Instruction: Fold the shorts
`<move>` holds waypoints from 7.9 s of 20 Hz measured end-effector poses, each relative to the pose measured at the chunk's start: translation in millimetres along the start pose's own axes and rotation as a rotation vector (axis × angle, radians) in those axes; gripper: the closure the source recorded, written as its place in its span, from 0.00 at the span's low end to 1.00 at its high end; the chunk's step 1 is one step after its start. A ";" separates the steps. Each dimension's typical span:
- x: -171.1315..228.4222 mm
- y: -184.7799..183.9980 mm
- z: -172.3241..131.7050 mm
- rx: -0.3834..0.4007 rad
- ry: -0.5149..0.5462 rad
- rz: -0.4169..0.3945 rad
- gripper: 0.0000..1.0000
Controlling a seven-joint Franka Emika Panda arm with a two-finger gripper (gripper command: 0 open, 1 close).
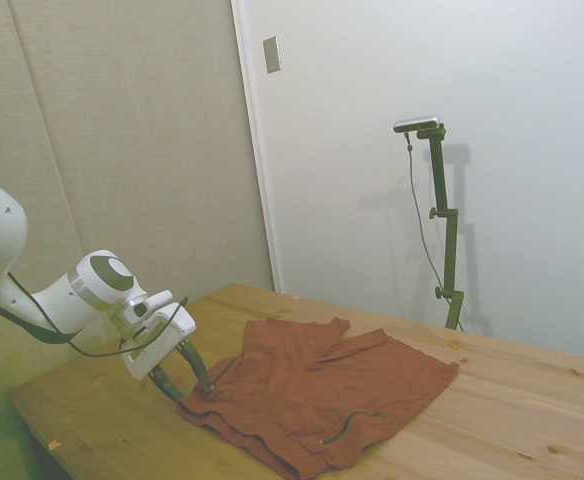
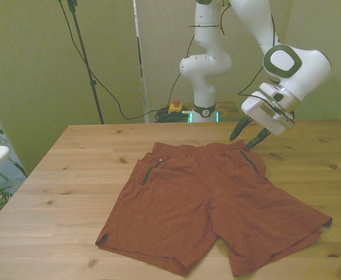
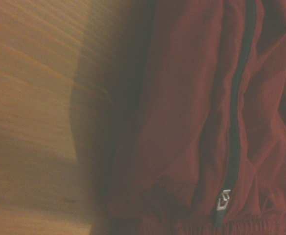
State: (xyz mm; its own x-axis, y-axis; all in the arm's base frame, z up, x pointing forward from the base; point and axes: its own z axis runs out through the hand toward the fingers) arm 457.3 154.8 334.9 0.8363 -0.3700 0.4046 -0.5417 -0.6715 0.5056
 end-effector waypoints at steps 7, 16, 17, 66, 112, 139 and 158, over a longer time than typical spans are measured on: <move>-2.4 -1.2 10.6 -0.048 -0.017 -0.011 1.00; -5.2 -4.4 13.0 -0.054 -0.020 -0.020 1.00; -5.7 -4.8 12.5 -0.054 -0.019 -0.022 1.00; 159.7 272.1 79.5 0.263 -0.393 0.516 1.00; 28.2 88.1 28.8 0.222 0.161 -0.097 0.00; -17.2 51.6 40.1 0.188 0.322 -0.221 0.00; 39.0 28.5 53.9 0.187 0.314 -0.171 1.00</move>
State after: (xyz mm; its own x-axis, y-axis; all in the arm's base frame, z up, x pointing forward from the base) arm 479.0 86.7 324.1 0.8311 -0.0479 0.5541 -0.3475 -0.8226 0.4501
